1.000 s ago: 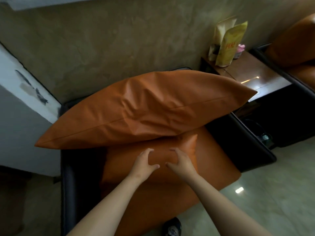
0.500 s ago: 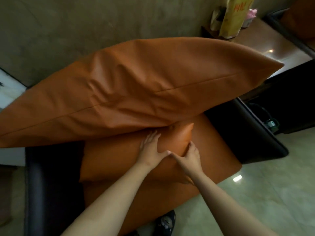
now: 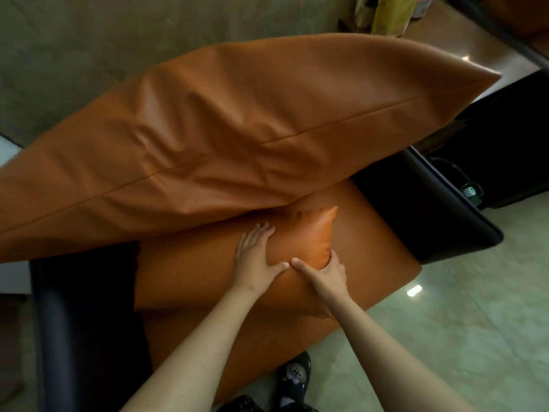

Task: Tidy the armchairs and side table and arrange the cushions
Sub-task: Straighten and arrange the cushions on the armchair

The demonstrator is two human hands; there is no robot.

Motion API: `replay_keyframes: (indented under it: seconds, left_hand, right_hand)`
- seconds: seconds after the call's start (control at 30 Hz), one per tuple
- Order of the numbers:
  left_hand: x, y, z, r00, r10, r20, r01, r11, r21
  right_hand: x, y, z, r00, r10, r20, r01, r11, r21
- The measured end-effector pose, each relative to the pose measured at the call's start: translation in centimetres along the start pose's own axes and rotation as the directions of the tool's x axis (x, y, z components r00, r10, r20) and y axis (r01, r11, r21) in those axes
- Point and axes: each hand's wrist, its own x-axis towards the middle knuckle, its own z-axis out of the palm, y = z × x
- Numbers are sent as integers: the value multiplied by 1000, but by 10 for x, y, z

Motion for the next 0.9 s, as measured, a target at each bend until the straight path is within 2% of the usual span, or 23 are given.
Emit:
replay_keyframes:
  seconds: [0.13, 0.47, 0.73, 0.83, 0.9]
  left_hand:
    - [-18, -7, -7, 1000, 11, 17, -9, 997, -74]
    - [-106, -50, -27, 985, 117, 128, -103, 988, -111]
    - [-146, -73, -35, 960, 176, 219, -176, 984, -21]
    - [-137, -64, -36, 961, 149, 232, -147, 989, -28]
    - [-133, -56, -36, 976, 85, 199, -71, 994, -78]
  right_hand:
    - [-28, 14, 16, 998, 31, -58, -29, 999, 22]
    - [-134, 60, 83, 984, 131, -118, -119, 988, 99]
    - [-164, 81, 103, 989, 145, -14, -143, 985, 92]
    - [-161, 75, 82, 993, 88, -77, -72, 981, 180]
    - [-155, 67, 64, 987, 7, -160, 14, 991, 134]
